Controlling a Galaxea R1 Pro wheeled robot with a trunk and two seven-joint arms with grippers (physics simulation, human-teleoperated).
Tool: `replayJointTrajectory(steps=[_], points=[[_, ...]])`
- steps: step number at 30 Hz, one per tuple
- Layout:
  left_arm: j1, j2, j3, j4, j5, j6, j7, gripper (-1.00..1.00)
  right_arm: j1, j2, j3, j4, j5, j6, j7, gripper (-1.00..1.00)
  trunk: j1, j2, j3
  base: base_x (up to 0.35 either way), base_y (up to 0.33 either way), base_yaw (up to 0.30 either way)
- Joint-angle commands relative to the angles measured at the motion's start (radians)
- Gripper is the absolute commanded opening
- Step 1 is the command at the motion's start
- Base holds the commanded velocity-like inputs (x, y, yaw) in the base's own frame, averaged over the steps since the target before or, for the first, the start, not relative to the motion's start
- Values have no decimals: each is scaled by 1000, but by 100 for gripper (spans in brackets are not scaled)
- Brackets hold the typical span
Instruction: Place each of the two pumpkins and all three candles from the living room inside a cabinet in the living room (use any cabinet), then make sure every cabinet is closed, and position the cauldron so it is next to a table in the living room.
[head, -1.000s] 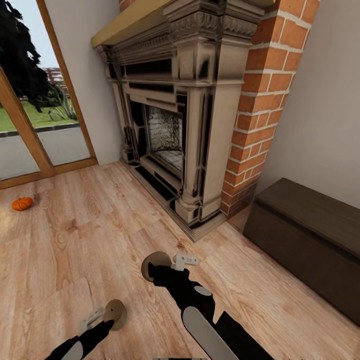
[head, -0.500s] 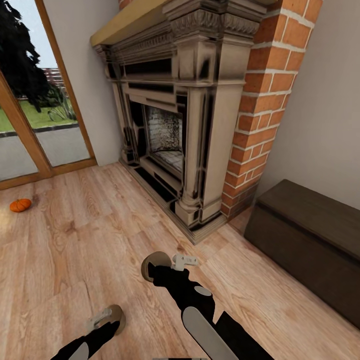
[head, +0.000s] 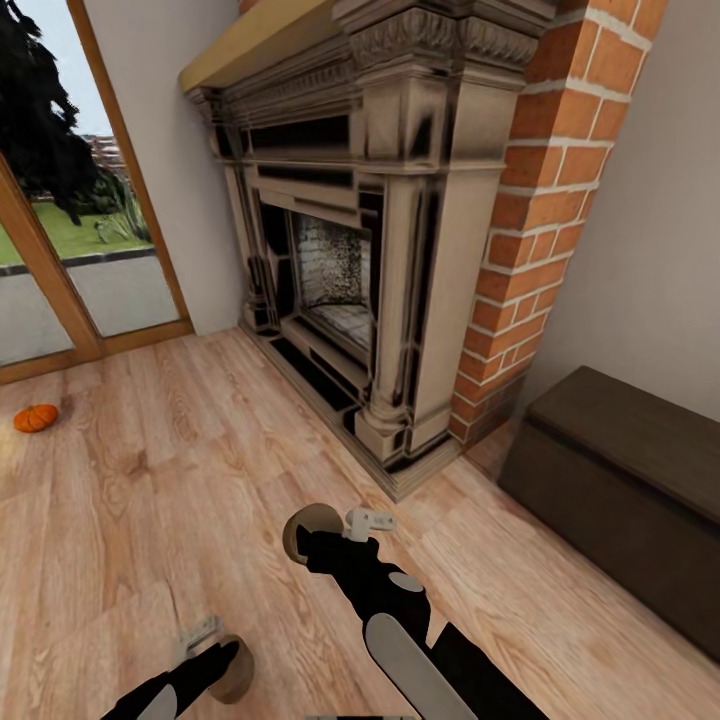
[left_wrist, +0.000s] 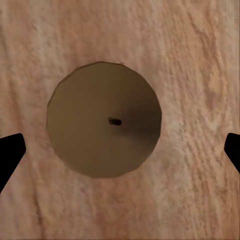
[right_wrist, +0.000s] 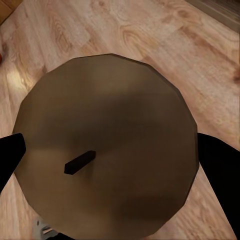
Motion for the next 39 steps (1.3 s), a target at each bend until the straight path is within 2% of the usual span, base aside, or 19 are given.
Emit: replayJointTrajectory(steps=[1, 39], points=[[0, 1, -7, -1, 10, 3, 0, 100, -1, 0, 1, -1, -5, 3, -7, -100, 0, 0, -1, 71, 28, 0], [0, 1, -6, -1, 12, 3, 1, 100, -1, -1, 1, -1, -5, 3, -6, -100, 0, 0, -1, 34, 19, 0]])
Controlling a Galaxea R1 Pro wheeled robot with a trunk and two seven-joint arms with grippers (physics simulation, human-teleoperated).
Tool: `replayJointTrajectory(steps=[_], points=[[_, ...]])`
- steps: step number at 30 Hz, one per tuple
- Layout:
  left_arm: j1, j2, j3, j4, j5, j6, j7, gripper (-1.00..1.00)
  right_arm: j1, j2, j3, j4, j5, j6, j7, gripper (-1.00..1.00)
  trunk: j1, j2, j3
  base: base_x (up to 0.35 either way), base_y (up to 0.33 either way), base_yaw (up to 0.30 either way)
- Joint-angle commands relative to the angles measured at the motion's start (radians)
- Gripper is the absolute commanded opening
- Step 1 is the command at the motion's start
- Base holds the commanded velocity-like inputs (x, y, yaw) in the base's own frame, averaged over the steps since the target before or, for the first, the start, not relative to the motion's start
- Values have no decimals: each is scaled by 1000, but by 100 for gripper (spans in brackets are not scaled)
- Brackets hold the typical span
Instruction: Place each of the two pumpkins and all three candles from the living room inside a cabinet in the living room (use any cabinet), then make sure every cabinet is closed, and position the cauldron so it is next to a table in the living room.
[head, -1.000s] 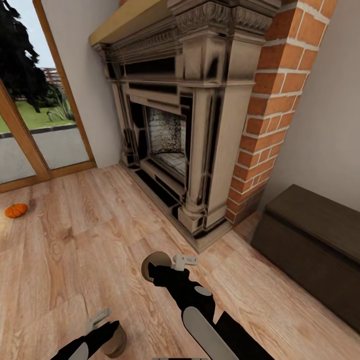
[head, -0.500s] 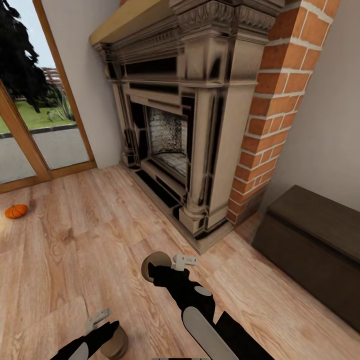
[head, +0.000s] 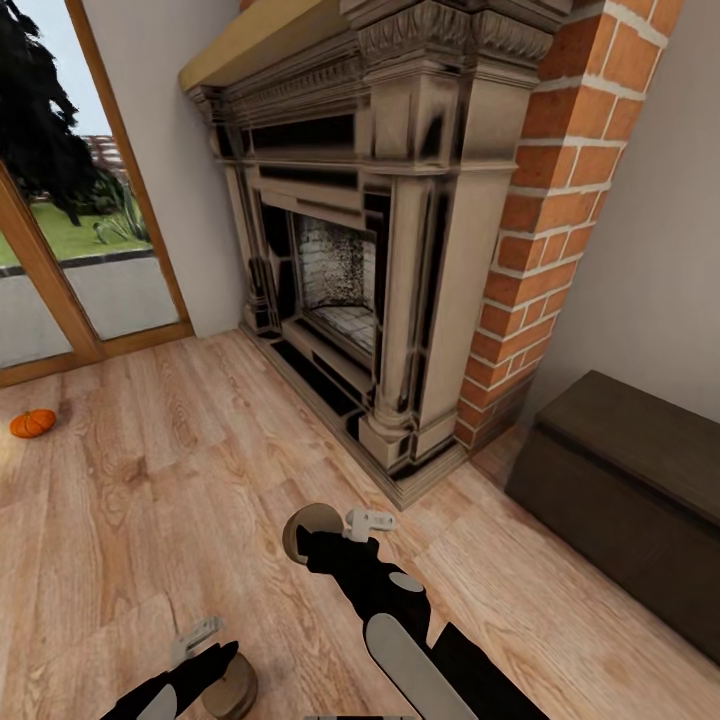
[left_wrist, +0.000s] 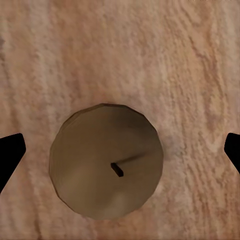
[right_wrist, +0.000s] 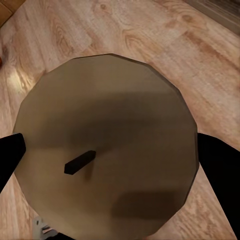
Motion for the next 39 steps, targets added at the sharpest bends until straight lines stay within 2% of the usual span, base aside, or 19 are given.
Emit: replayJointTrajectory(steps=[1, 29, 39], points=[[0, 1, -7, -1, 10, 3, -1, 100, -1, 0, 1, -1, -5, 3, -7, -100, 0, -1, -5, 0, 0, 0], [0, 0, -10, -2, 11, 2, -10, 100, -1, 0, 2, -6, -2, 0, -7, -100, 13, -7, -113, 0, 0, 0], [0, -4, -12, -2, 10, -7, -11, 100, -1, 0, 2, -4, -1, 0, -7, -100, 13, -7, -113, 0, 0, 0]])
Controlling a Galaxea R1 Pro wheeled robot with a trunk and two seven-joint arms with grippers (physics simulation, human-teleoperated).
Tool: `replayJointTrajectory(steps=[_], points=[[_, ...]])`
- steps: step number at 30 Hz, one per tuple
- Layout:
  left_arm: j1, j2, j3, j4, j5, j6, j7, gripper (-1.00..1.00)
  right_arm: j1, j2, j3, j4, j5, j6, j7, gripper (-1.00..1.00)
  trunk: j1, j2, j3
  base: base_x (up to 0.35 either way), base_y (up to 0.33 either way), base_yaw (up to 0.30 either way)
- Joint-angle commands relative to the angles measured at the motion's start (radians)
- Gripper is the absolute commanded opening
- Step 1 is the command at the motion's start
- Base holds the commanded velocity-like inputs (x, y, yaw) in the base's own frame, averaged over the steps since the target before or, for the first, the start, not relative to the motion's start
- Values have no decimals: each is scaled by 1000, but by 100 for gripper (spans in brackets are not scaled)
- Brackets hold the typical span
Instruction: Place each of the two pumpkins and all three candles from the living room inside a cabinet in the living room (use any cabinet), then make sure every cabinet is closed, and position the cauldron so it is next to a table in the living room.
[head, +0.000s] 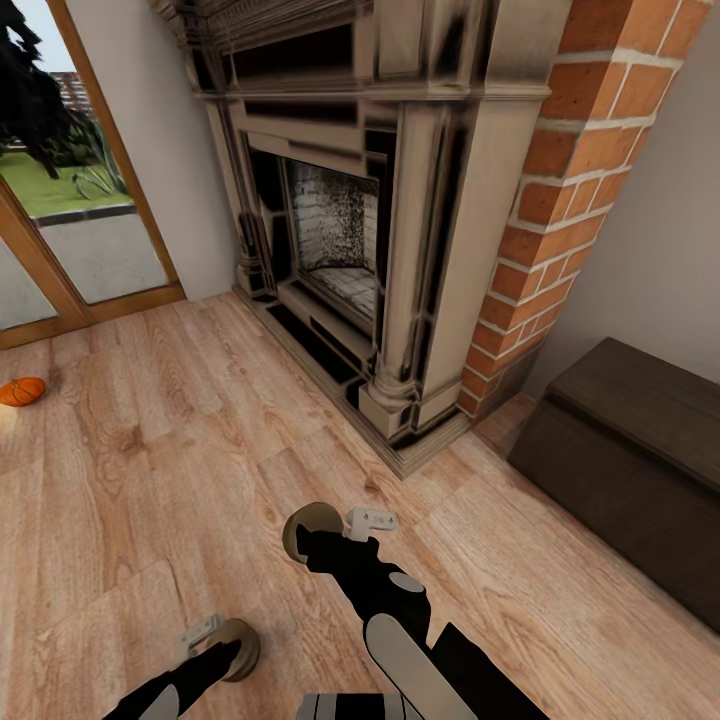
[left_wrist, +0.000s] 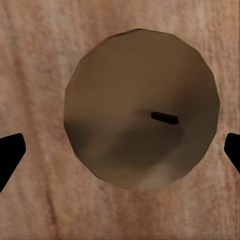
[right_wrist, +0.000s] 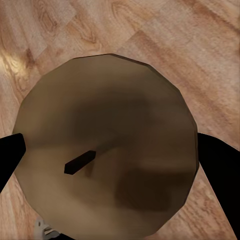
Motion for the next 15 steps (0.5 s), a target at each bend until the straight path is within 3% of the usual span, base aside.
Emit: replayJointTrajectory(steps=[1, 6, 8, 10, 15], points=[[0, 1, -7, -1, 10, 3, -1, 100, -1, 0, 1, -1, -5, 3, -7, -100, 0, 0, -1, 0, 0, 0], [0, 0, -14, -6, 11, 3, -3, 100, -1, 0, 1, -1, -5, 3, -7, -100, 0, 0, -1, 0, 0, 0], [0, 1, -33, -20, 12, 4, -4, 100, -1, 0, 1, -1, -5, 3, -7, -100, 0, 0, -1, 0, 0, 0], [0, 2, -74, -39, 13, 5, -4, 100, -1, -1, 1, -2, -5, 3, -7, -100, 0, 0, -1, 0, 0, 0], [-1, 2, -94, -47, 14, 5, -4, 100, -1, -1, 1, -3, -5, 3, -7, -100, 0, 0, -1, 17, 0, 0]])
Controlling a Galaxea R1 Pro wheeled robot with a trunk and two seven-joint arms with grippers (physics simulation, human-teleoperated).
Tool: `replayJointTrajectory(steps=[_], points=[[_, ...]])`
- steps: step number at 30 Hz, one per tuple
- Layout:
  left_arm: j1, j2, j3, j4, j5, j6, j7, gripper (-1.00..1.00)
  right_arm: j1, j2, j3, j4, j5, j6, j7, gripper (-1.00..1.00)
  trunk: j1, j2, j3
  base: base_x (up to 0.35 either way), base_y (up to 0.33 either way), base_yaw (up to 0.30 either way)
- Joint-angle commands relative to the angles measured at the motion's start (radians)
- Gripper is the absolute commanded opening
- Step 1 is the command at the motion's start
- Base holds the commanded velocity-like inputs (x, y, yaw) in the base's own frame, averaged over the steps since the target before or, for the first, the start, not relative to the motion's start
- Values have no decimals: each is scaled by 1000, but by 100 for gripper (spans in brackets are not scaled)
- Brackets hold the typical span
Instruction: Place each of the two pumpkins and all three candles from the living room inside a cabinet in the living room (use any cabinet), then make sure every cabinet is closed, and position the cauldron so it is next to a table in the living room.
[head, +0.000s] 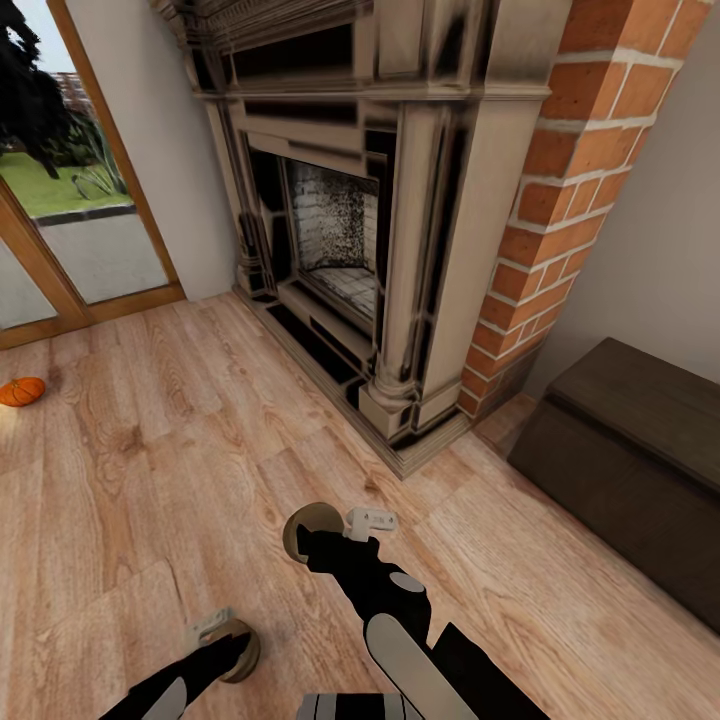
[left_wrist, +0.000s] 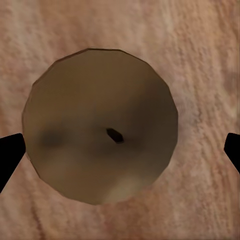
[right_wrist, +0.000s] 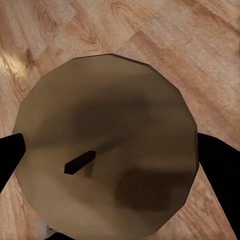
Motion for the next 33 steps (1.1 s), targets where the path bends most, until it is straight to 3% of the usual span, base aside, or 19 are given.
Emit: replayJointTrajectory(steps=[1, 33], points=[[0, 1, -3, -2, 8, 4, -1, 100, -1, 0, 1, -1, -5, 3, -7, -100, 0, 0, -1, 34, 0, 0], [0, 2, 7, -2, 17, 3, 2, 100, -1, -1, 1, 0, -5, 3, -7, -100, 0, 0, -1, 25, 14, 0]])
